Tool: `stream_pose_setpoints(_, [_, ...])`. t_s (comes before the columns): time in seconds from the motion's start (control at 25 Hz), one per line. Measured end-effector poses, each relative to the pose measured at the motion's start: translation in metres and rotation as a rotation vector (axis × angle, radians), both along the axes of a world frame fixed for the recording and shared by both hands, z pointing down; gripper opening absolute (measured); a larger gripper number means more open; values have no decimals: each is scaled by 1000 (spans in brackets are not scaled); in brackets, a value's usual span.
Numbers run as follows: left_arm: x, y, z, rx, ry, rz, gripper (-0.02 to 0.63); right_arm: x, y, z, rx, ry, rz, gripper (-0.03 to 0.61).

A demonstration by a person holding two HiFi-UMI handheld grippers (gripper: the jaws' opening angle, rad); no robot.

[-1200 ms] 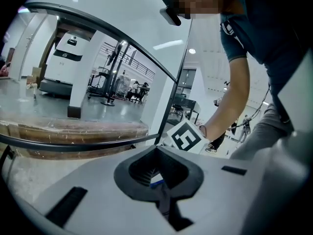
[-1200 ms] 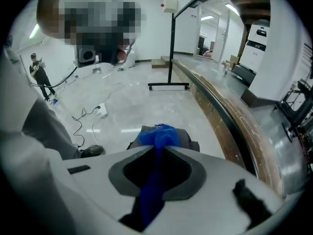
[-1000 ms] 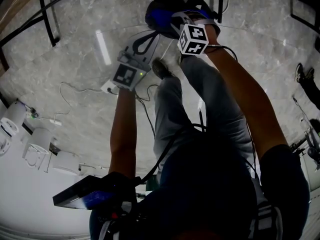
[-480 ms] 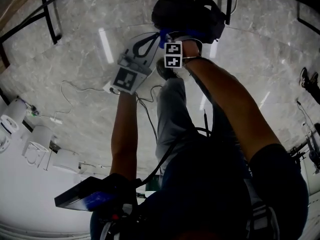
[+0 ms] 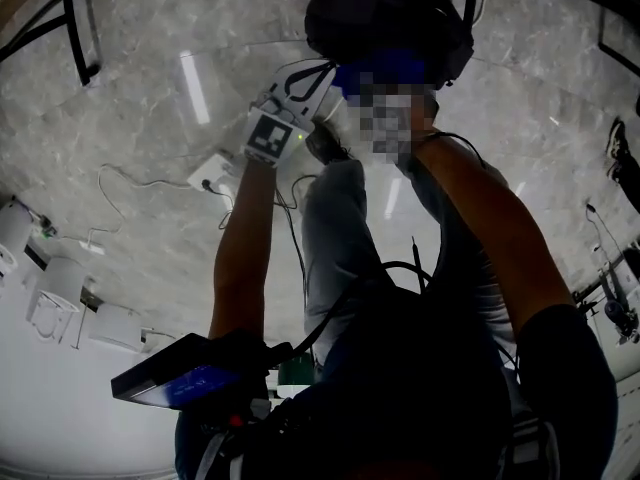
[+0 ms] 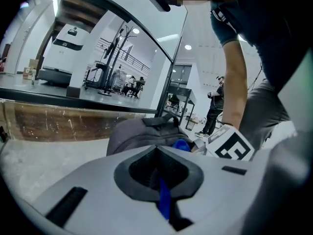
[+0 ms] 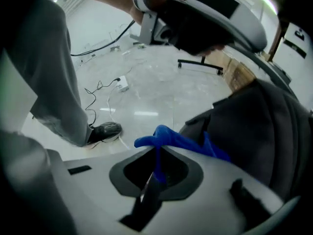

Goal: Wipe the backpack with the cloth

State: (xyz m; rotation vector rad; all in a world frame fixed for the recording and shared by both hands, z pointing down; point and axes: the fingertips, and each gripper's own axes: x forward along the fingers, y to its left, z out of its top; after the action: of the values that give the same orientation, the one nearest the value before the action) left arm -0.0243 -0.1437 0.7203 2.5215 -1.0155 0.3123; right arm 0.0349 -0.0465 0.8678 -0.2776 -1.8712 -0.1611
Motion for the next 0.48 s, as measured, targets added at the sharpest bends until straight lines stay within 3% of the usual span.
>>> stream_pose_setpoints(0.12, [-2, 6, 4, 12, -13, 38, -11, -57, -11, 1, 25, -83, -3, 35])
stream_pose_setpoints(0.24, [-16, 18, 11, -9, -57, 62, -11, -73, -26, 8, 4, -45, 103, 35])
stream_pose_setpoints(0.4, [-35, 34, 30, -80, -104, 52, -11, -28, -28, 0, -20, -18, 268, 34])
stream_pose_setpoints(0.48, [-39, 38, 43, -111, -100, 28, -11, 3, -27, -9, -3, -6, 296, 34])
